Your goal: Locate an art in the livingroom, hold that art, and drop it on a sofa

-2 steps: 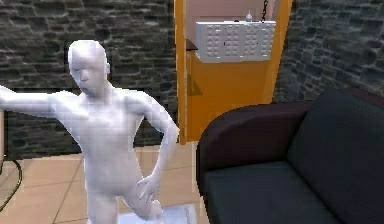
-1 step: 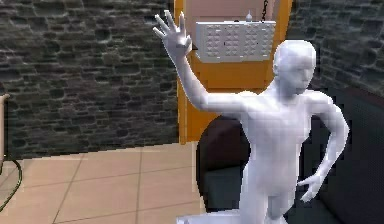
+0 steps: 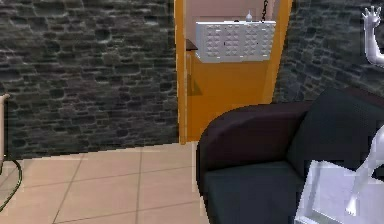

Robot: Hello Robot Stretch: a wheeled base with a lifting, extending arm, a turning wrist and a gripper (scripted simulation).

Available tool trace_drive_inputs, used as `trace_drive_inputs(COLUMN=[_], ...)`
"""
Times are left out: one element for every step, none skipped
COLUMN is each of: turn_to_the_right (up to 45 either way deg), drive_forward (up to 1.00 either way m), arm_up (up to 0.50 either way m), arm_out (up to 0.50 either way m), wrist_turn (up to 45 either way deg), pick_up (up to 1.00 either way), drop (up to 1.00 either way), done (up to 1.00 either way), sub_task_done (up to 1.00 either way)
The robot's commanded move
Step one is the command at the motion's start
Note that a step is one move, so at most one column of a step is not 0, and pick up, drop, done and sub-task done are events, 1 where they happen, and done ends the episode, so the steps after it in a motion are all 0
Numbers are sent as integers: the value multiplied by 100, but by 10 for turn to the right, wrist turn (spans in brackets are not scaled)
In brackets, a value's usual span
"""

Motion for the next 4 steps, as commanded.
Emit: trace_drive_inputs(turn_to_the_right=[0, 0, 0, 0], drive_forward=[0, 0, 0, 0], arm_up=[0, 0, -38, -32], arm_out=[0, 0, 0, 0], wrist_turn=[450, 240, 0, 0], pick_up=[0, 0, 0, 0], drop=[0, 0, 0, 0], done=[0, 0, 0, 0], sub_task_done=[0, 0, 0, 0])
